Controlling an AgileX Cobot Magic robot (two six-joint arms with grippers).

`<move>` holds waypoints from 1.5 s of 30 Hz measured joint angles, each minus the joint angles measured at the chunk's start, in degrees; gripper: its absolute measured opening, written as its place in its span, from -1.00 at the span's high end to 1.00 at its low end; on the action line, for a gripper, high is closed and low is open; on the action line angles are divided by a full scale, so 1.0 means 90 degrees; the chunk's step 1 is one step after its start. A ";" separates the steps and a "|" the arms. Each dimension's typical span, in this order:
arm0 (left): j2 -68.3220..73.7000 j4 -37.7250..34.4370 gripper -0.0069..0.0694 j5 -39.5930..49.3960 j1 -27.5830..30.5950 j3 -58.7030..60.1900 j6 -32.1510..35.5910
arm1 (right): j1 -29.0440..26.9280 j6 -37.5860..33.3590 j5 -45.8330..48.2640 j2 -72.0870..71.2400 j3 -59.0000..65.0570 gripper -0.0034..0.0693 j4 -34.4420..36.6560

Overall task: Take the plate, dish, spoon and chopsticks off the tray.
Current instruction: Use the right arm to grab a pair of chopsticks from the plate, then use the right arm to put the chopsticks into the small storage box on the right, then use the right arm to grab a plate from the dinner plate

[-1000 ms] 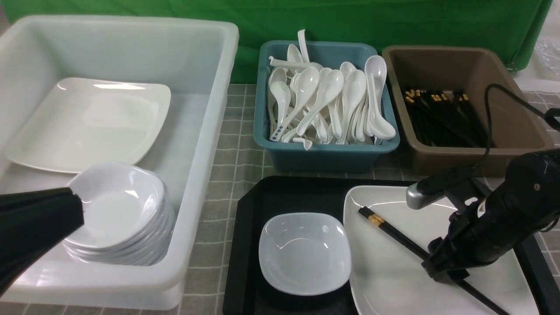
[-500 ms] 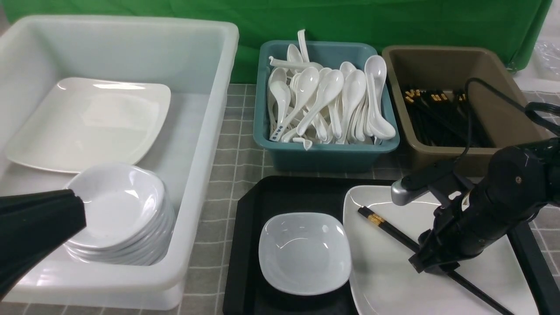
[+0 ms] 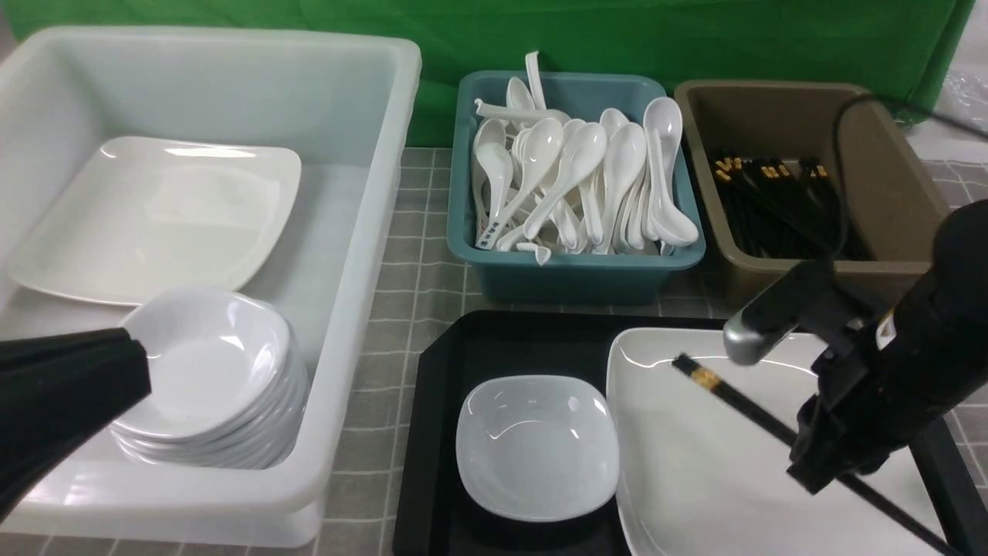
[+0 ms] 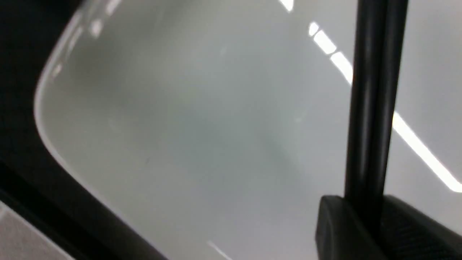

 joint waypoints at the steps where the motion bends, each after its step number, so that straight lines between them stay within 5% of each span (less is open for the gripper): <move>1: 0.0000 0.0000 0.80 -0.0080 0.0000 0.0000 0.0022 | -0.0041 0.0193 -0.0185 -0.0192 -0.0023 0.53 0.0017; 5: 0.0000 -0.0002 0.80 -0.0507 0.0000 0.0000 0.0337 | -0.0785 0.1083 -0.1325 -0.0561 -0.0460 0.53 0.0367; 15: 0.0000 -0.0002 0.80 -0.1030 0.0000 0.0000 0.0468 | -0.2085 0.1162 -0.2845 0.1944 -0.3181 0.53 0.1934; 21: 0.0000 -0.0002 0.80 -0.1039 0.0000 0.0000 0.0468 | -0.2117 0.1281 -0.2642 0.3558 -0.5084 0.47 0.2071; 28: 0.0000 -0.0002 0.80 -0.1051 0.0000 0.0000 0.0473 | -0.2117 0.1332 -0.1547 0.3894 -0.5632 -0.26 0.1722; 33: 0.0000 -0.0002 0.80 -0.1057 0.0000 0.0000 0.0473 | -0.2117 0.1332 -0.0367 0.3209 -0.5650 -0.01 0.1299; 38: 0.0000 0.0020 0.80 -0.1045 0.0000 0.0000 0.0498 | -0.1755 0.1339 0.1176 0.2214 -0.5388 0.32 0.1037; 45: 0.0000 0.0324 0.80 -0.0604 0.0000 0.0000 0.0545 | 0.0247 0.2007 0.1983 0.0734 -0.2996 0.30 -0.0286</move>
